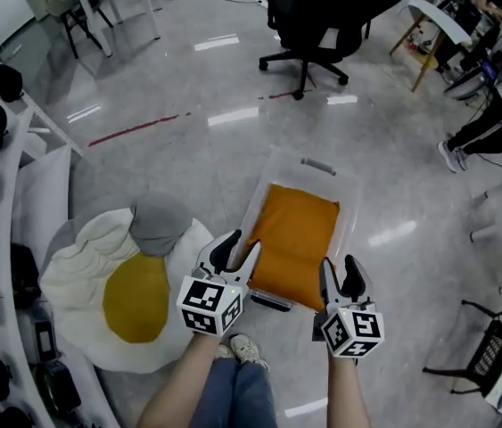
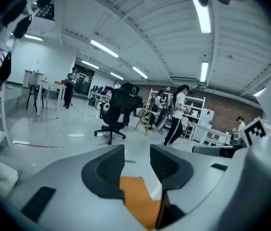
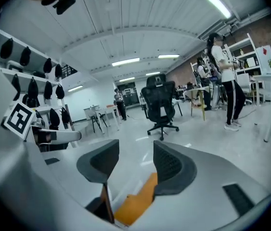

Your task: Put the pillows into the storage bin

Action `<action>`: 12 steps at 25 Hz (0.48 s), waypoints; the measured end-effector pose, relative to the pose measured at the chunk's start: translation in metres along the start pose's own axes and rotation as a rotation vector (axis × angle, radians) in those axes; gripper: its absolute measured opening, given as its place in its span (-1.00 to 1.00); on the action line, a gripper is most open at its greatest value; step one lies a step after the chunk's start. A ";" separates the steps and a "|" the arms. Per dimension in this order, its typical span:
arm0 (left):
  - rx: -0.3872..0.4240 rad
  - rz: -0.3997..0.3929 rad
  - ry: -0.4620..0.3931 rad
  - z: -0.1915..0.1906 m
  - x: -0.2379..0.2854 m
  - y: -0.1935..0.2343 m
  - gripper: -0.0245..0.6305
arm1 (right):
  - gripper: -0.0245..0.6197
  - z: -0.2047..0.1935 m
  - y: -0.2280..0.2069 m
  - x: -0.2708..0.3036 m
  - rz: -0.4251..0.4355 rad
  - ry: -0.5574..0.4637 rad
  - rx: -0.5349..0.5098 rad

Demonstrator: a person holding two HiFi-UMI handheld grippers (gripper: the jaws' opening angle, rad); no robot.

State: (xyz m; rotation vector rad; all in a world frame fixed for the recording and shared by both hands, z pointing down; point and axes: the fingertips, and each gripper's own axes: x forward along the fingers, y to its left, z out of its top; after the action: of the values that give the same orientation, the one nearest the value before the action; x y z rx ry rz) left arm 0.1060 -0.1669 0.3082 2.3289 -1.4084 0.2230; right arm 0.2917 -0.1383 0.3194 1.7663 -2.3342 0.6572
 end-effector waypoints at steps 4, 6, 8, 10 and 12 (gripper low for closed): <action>0.031 0.042 -0.127 0.098 -0.063 -0.014 -0.53 | -0.27 0.092 0.059 -0.035 0.048 -0.097 -0.043; 0.023 0.071 -0.180 0.137 -0.093 -0.017 -0.59 | -0.28 0.131 0.085 -0.053 0.068 -0.141 -0.055; 0.027 0.094 -0.222 0.169 -0.120 -0.020 -0.63 | -0.30 0.162 0.108 -0.070 0.086 -0.182 -0.058; 0.034 0.112 -0.253 0.192 -0.148 -0.023 -0.67 | -0.35 0.185 0.130 -0.088 0.108 -0.213 -0.056; 0.032 0.123 -0.284 0.211 -0.174 -0.027 -0.69 | -0.41 0.200 0.149 -0.103 0.135 -0.232 -0.048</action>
State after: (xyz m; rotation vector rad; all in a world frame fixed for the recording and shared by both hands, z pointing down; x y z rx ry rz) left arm 0.0310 -0.1043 0.0514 2.3742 -1.6954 -0.0548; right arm 0.2116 -0.0997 0.0645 1.7606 -2.6153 0.4290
